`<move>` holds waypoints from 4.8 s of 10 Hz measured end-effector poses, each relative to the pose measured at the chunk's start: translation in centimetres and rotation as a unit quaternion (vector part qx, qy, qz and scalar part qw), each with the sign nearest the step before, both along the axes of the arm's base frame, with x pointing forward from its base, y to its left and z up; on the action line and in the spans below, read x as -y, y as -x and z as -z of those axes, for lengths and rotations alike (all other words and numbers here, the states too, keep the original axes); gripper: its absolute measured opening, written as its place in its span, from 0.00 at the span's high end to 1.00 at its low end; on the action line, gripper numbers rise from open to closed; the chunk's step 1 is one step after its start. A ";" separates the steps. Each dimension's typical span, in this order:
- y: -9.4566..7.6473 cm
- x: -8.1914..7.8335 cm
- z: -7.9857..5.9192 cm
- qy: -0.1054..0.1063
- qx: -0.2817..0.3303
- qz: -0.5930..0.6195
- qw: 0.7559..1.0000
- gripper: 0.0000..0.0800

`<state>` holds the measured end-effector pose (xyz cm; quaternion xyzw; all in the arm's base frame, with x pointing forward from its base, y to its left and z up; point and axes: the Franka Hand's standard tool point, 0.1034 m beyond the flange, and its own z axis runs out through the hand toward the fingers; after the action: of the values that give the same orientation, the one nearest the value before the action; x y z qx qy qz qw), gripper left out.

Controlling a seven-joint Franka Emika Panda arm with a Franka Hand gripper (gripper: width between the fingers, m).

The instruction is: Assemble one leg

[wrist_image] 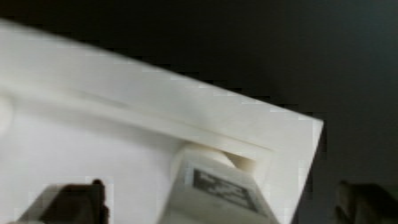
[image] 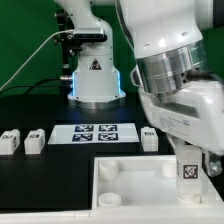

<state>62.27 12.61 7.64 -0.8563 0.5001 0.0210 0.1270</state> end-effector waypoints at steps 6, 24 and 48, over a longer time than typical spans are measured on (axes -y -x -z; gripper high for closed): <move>-0.5 0.8 -0.3 0.061 0.078 -0.376 0.921 0.19; -0.6 1.3 0.3 -0.031 -0.062 0.318 0.945 0.62; 0.1 -0.5 0.5 0.012 -0.014 0.038 0.999 0.63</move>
Offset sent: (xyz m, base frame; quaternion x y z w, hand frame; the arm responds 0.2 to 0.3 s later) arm 0.0000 0.0000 0.0000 0.0000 0.0000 -0.2667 0.9638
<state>62.21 13.15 7.13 -0.8379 0.5341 0.0224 0.1100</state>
